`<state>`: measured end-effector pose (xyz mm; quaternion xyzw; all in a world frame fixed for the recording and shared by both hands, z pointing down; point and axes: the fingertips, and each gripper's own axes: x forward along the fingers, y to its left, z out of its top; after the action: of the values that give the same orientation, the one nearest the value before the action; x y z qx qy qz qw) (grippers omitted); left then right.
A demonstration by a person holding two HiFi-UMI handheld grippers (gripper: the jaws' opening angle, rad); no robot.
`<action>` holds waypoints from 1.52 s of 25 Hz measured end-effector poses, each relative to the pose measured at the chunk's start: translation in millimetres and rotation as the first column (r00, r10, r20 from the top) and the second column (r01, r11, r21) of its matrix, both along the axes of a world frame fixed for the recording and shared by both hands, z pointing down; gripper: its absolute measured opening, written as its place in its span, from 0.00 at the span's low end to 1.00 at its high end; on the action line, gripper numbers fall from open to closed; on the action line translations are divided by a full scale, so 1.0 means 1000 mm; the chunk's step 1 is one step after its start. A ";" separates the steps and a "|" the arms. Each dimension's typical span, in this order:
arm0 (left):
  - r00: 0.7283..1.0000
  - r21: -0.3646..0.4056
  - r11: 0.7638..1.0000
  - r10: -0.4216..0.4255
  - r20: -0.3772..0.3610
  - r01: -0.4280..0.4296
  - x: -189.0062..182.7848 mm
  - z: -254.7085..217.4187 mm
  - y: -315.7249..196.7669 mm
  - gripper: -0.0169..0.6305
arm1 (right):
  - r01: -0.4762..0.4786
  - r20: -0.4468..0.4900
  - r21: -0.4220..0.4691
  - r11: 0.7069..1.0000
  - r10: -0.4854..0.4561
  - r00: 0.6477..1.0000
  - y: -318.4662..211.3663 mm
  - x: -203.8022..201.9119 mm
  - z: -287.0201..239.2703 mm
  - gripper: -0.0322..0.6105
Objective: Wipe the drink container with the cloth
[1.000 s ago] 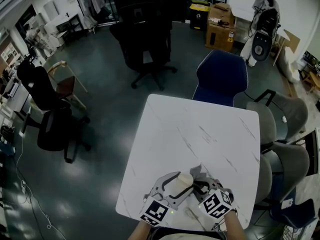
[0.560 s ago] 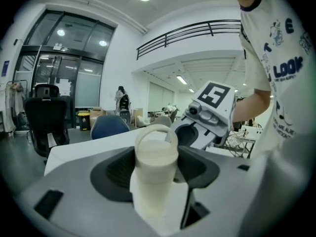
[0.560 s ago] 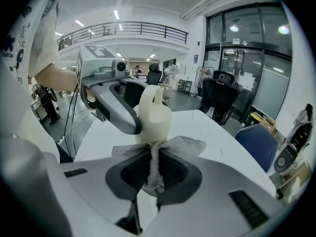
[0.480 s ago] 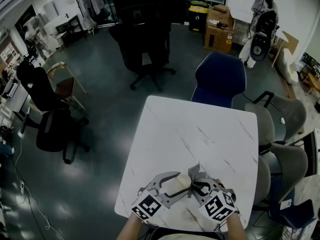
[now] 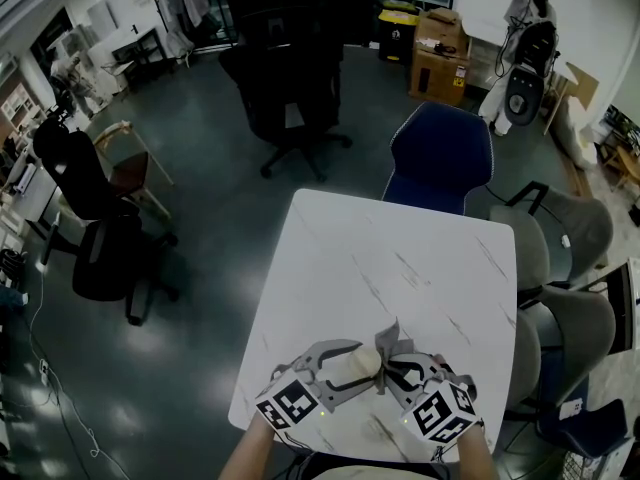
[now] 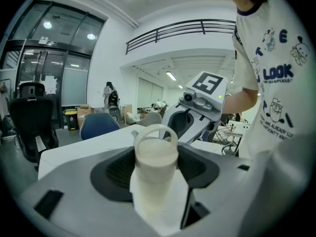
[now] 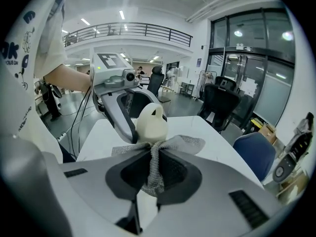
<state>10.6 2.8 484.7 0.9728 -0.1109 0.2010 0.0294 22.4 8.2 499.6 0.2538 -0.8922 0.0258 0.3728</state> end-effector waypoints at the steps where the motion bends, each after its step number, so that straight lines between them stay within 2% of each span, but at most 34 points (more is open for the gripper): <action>1: 1.000 0.000 1.000 0.010 0.000 -0.010 0.000 0.000 0.000 0.45 | 0.005 -0.003 0.003 1.000 -0.005 1.000 0.000 0.000 -0.001 0.12; 10: 0.997 -0.001 0.997 0.080 0.009 -0.080 0.000 -0.001 0.002 0.45 | 0.019 -0.012 -0.003 1.000 -0.019 1.000 0.000 -0.001 0.000 0.12; 20: 0.993 0.002 0.993 0.115 0.003 -0.115 0.000 0.001 0.003 0.45 | 0.003 -0.066 -0.037 0.999 -0.006 0.998 0.000 0.000 0.039 0.12; 29: 0.985 0.003 0.985 0.173 -0.009 -0.173 0.001 0.000 0.004 0.45 | -0.039 -0.063 -0.093 0.995 0.034 0.997 0.000 0.001 0.076 0.12; 38: 0.986 0.012 0.986 0.169 -0.005 -0.169 0.002 -0.002 0.003 0.45 | -0.092 -0.067 -0.130 0.987 0.084 0.994 0.001 0.000 0.107 0.12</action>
<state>12.2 5.9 482.7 0.9795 -0.0290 0.1994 0.0071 22.3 9.1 606.8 0.2682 -0.8646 0.0939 0.4144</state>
